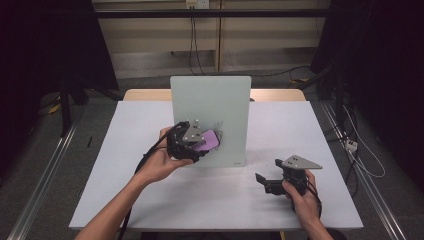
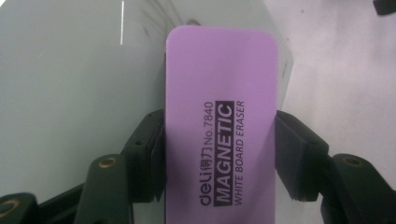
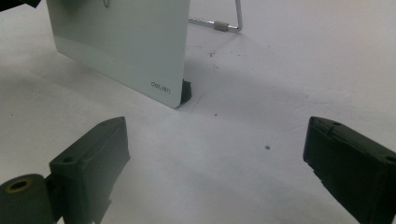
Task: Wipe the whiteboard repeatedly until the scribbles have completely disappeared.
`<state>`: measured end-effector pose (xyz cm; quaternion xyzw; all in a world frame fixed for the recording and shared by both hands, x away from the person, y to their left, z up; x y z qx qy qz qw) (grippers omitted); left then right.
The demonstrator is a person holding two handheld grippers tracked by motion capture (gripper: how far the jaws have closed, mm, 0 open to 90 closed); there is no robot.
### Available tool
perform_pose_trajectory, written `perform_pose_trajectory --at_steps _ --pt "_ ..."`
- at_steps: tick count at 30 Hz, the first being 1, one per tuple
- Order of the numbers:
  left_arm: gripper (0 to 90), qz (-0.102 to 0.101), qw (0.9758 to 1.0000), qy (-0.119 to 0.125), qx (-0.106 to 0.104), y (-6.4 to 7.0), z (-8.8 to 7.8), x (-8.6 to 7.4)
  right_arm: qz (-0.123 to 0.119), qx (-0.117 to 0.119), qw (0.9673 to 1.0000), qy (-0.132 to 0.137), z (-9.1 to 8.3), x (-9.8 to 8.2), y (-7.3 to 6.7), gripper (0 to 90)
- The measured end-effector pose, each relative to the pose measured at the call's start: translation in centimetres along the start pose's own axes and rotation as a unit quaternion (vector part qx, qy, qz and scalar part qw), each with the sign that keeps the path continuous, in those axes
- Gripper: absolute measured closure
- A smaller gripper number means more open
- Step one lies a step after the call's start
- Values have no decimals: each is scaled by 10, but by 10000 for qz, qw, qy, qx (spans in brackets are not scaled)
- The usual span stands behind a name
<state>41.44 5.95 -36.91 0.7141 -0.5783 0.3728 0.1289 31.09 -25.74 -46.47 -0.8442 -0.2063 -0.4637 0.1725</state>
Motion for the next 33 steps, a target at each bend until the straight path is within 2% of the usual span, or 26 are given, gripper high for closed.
perform_pose_trajectory --at_steps 8,14,17,23,24,28,33 --pt "410 42 9997 182 136 -16 -10 31 -20 10 10000 6 0 0 0 71" --pt "410 -29 9993 335 165 -23 -13 47 -18 6 10000 14 -1 0 1 71" --pt "409 6 9993 326 179 -19 -9 48 -37 18 10000 30 0 0 1 71" --pt "409 197 9995 146 185 -8 2 46 -27 16 10000 13 -1 0 1 68" --pt "409 162 9996 147 178 -5 4 44 -22 13 10000 18 -1 0 1 68" --pt "409 249 9996 52 144 2 11 41 -7 26 10000 10 0 0 1 68" --pt "409 277 9996 -68 4 10 20 36 -28 30 10000 -6 1 0 0 68"
Point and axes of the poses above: each handheld gripper's, and its own axes: z roughly forward along the jaws, x roughly out of its top, y roughly to its right, the point moved 1 cm from there along z, roughly forward along the jaws, and after that the axes turned 2 degrees about -z, right-handed, at the moved point
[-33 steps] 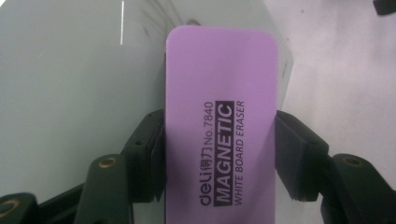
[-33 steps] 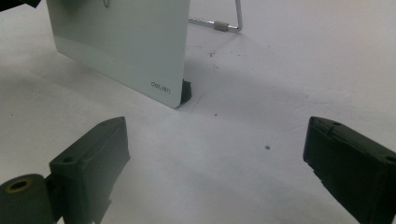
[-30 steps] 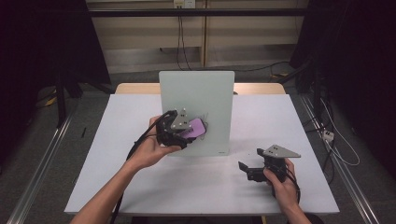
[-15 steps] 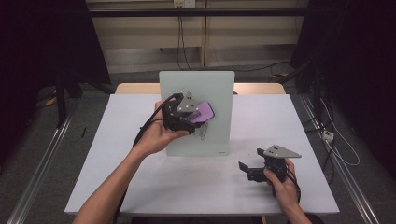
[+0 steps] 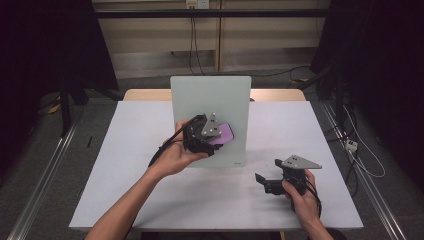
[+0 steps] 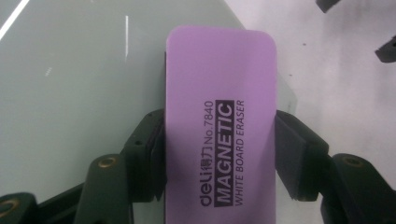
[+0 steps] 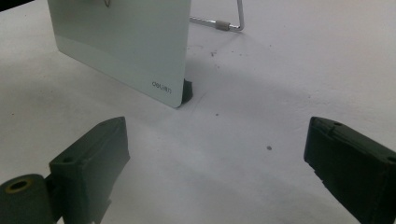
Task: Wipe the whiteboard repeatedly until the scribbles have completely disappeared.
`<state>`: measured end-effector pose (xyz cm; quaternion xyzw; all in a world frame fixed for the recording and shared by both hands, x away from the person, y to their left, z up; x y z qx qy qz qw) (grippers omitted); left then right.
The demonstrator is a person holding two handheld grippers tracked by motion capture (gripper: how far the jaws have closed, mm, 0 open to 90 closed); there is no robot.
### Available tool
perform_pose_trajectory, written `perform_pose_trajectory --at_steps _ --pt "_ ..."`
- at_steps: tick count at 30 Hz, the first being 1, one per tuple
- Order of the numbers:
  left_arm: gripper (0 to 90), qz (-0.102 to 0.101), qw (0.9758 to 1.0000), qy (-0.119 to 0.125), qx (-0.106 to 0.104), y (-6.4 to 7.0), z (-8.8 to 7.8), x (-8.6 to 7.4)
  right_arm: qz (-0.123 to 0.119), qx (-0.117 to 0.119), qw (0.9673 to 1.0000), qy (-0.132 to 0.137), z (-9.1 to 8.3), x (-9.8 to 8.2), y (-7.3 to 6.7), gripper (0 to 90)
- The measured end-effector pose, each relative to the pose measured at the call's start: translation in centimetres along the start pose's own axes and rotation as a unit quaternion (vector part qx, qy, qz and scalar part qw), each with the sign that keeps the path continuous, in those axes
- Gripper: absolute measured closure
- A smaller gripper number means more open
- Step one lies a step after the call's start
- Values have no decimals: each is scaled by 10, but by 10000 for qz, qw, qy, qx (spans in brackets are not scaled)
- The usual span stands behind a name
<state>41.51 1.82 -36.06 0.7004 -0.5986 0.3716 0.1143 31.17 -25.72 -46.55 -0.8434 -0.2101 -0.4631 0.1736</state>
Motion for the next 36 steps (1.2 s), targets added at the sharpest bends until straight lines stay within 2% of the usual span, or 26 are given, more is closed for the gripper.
perform_pose_trajectory --at_steps 7,11,15,19,22,26,30,36 --pt "409 52 9996 -154 -227 13 14 -11 10 -14 10000 26 -1 0 1 68" --pt "410 56 9995 -173 -264 12 13 -10 29 2 10000 6 -1 0 0 68" --pt "410 12 9998 -103 -171 5 5 -8 29 4 10000 8 -1 0 1 68" --pt "410 -70 10000 20 12 -6 -8 -4 23 -5 10000 4 -1 0 1 68" --pt "410 -152 9996 147 176 -16 -20 -1 16 3 10000 15 -1 0 0 68" --pt "410 -297 9989 276 244 -26 -31 -2 18 -1 10000 11 -1 0 1 68" --pt "409 -257 9989 247 313 -23 -29 -4 26 1 10000 5 -1 0 0 68" --pt "409 -177 9995 136 211 -12 -20 -13 -12 -4 10000 -7 0 0 0 68"
Point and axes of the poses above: each handheld gripper's, and its own axes: z roughly forward along the jaws, x roughly out of its top, y roughly to its right, the point moved 1 cm from there along z, roughly forward along the jaws, and after that the axes turned 2 degrees about -z, right-handed, at the moved point
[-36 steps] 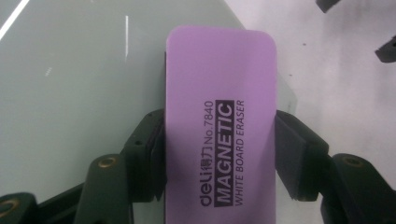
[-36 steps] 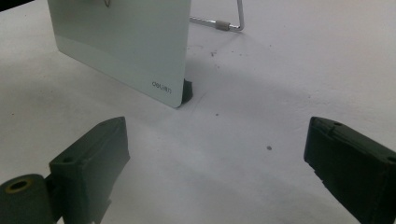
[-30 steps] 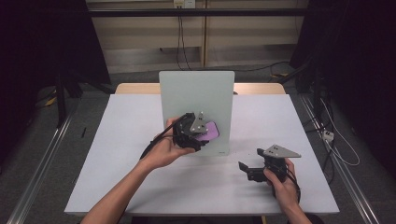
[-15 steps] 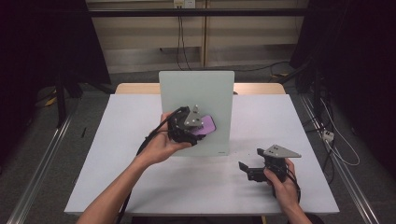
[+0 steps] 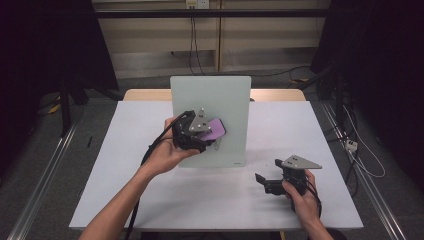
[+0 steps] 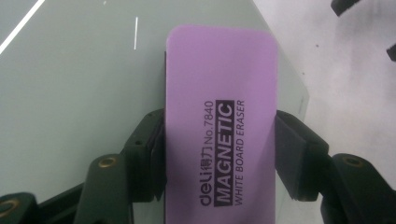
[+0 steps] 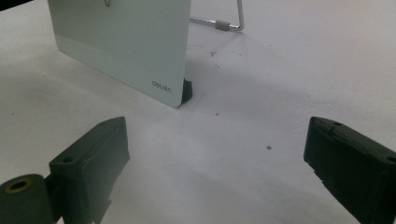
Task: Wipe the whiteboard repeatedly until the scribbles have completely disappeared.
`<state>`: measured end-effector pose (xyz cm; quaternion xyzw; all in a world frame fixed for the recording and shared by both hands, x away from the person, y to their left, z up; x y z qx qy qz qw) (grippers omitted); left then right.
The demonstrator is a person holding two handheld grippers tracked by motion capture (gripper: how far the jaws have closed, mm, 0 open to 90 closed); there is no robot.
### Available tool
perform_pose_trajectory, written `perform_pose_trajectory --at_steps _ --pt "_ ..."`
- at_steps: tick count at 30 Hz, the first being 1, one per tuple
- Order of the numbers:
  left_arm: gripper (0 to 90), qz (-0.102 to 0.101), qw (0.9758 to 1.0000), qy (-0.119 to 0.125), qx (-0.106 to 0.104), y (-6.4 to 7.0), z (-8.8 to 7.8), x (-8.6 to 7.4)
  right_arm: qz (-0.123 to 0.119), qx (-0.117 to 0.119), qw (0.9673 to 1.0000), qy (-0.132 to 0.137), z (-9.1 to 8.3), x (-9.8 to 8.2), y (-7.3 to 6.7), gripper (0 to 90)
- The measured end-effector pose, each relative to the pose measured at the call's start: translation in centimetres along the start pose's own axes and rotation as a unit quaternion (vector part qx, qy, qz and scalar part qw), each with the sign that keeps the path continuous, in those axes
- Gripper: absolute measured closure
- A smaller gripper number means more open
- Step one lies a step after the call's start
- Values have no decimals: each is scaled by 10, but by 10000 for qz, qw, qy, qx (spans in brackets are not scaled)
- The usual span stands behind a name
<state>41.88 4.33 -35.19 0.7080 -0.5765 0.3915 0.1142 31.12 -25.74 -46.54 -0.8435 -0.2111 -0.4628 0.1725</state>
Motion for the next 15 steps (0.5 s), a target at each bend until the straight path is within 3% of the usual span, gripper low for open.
perform_pose_trajectory --at_steps 4,10,15 --pt "409 135 9997 -189 -3 5 2 -7 0 1 10000 -1 0 0 0 68" --pt "409 112 9996 -258 -66 12 5 -21 25 -4 10000 15 -1 0 0 69" --pt "409 231 9984 -479 -166 22 13 -33 -6 -11 10000 -9 0 0 0 69"
Point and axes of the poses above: each handheld gripper's, and its own axes: z roughly forward along the jaws, x roughly out of its top, y roughly to its right, the point moved 1 cm from there along z, roughly forward along the jaws, and after that the axes turned 2 degrees about -z, right-handed, at the moved point
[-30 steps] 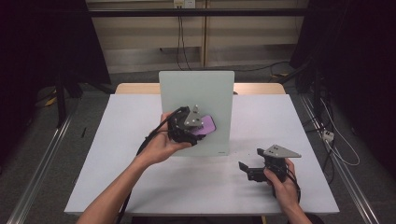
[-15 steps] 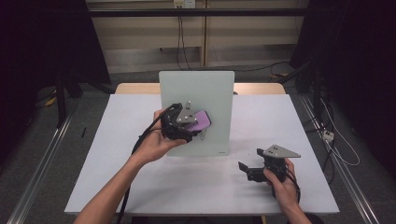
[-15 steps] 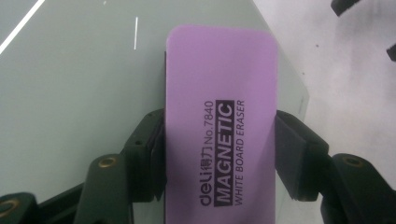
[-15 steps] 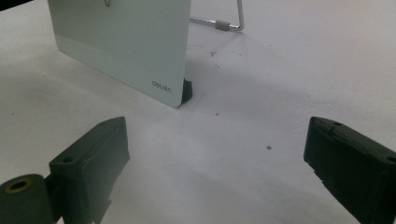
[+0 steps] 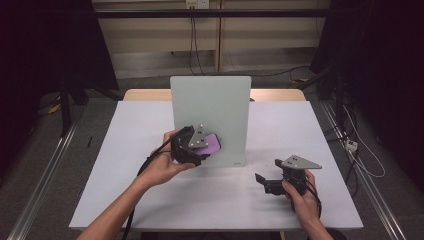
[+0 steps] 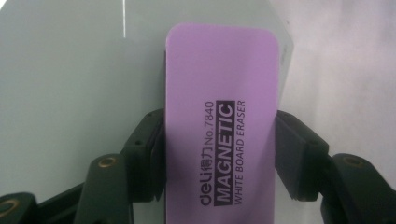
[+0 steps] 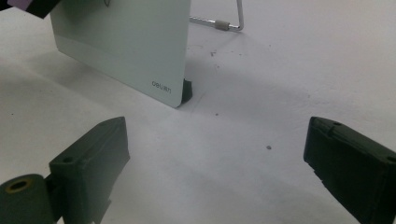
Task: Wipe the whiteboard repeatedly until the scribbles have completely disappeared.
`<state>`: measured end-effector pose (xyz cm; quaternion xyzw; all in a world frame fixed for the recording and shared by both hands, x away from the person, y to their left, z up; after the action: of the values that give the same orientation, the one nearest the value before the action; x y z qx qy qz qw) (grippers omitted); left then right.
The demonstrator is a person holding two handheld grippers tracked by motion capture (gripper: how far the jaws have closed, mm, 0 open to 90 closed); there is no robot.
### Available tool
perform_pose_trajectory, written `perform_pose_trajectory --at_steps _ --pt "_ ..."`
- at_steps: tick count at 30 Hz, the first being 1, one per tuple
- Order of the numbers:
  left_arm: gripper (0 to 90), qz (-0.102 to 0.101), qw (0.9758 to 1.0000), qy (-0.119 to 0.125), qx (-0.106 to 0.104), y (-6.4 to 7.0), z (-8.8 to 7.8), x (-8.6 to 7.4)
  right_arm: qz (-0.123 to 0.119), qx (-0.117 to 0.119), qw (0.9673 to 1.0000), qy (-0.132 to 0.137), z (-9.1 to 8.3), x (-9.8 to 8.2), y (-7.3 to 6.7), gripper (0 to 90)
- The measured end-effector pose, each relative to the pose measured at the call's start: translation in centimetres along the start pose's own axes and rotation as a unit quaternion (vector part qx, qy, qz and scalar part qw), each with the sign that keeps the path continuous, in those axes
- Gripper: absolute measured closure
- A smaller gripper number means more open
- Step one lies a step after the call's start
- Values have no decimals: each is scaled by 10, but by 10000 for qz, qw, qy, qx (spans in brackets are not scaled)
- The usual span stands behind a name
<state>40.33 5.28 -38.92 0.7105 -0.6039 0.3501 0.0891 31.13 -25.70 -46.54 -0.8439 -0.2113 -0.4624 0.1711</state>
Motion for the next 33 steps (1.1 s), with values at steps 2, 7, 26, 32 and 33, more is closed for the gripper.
perform_pose_trajectory --at_steps 2,7,26,32,33 --pt "409 37 9999 -88 -32 4 3 -4 -3 21 10000 -11 1 0 -1 69" --pt "409 9 9997 -163 -166 11 11 -11 8 6 10000 -7 2 0 -1 69" --pt "409 -135 9996 236 -35 -13 -8 15 -5 21 10000 -8 2 0 -1 69" --pt "409 -286 9985 467 3 -24 -14 30 24 25 10000 -16 2 0 0 69" --pt "409 -269 9985 471 27 -22 -13 31 26 23 10000 -13 1 0 0 69"
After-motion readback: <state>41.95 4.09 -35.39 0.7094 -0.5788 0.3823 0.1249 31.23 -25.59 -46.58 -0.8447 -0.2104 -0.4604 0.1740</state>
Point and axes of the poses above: each handheld gripper's, and its own axes: z roughly forward along the jaws, x roughly out of its top, y roughly to its right, the point moved 1 cm from there along z, roughly forward along the jaws, and after that the axes turned 2 degrees about -z, right-handed, at the moved point
